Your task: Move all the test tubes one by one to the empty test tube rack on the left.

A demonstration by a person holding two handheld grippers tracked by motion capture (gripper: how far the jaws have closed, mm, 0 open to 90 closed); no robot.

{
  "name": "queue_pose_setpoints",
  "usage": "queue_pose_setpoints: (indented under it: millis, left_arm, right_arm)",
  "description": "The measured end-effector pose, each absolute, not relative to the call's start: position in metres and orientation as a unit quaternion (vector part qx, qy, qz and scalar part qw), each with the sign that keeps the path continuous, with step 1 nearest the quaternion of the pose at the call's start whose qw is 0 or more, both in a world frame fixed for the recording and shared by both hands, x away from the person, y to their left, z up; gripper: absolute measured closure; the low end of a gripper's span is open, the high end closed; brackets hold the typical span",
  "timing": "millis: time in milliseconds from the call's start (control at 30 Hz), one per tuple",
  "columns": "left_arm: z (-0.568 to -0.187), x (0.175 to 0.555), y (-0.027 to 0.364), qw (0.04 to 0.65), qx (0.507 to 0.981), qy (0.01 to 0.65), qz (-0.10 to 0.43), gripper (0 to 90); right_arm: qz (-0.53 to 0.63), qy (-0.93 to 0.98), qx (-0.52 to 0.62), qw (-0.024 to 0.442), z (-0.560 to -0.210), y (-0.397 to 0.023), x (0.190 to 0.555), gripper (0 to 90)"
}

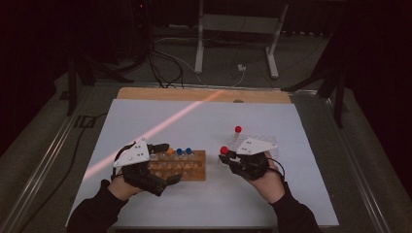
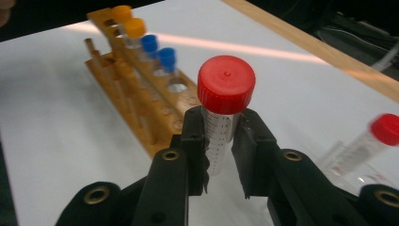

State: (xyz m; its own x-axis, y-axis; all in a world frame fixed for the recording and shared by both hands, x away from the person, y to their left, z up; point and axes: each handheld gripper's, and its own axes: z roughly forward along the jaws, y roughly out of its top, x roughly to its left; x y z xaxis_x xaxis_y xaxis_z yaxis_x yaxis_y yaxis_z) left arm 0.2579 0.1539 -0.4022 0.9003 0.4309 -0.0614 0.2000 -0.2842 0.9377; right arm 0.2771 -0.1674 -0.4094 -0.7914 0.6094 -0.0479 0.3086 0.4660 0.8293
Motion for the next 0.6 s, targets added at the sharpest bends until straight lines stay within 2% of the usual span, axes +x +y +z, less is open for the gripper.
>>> queue_pose_setpoints:
  millis: [600]
  left_arm:
    - [-0.407, 0.248, 0.132, 0.566, 0.802, 0.176, 0.079, 2.1]
  right_arm:
    - [0.435, 0.866, 0.211, 0.125, -0.418, -0.13, 0.255, 75.1]
